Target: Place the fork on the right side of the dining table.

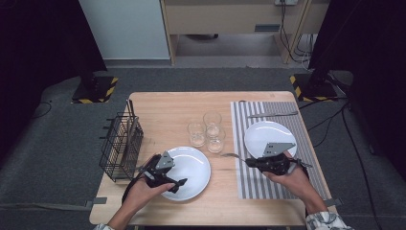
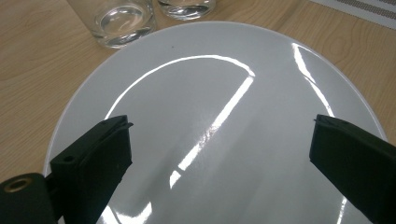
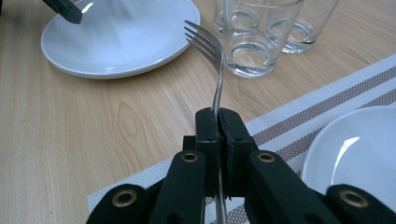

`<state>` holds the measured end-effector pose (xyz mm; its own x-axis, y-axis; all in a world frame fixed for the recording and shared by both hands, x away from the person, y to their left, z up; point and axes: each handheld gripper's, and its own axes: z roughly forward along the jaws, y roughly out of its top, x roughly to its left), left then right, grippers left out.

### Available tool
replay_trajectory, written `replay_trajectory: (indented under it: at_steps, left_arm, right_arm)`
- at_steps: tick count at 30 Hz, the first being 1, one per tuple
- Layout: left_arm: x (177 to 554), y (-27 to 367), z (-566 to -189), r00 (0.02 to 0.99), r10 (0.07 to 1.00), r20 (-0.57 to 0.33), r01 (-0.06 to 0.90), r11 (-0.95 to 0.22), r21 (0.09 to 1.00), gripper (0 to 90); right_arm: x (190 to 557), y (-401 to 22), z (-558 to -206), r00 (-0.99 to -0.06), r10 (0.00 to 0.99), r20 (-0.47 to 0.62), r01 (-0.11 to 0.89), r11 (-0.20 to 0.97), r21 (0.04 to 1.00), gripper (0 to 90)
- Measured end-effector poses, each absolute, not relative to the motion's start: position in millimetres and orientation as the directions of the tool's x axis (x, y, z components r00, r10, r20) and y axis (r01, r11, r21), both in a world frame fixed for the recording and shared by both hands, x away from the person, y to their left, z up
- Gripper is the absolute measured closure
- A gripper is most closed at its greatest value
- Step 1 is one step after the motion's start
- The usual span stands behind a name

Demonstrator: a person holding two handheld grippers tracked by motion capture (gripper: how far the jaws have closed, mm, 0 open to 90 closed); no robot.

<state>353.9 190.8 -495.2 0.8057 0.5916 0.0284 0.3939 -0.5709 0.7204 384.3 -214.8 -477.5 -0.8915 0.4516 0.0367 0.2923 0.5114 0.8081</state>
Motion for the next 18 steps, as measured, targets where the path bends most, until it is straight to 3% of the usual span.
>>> replay_trajectory:
  at_steps: [18]
  left_arm:
    - [354.4,193.3,-495.3,0.798,0.602,0.029,0.399,-0.563,0.724,4.5]
  right_arm:
    - [377.4,-233.9,-485.3,-0.877,0.479,0.039,0.315,0.512,0.799,87.6]
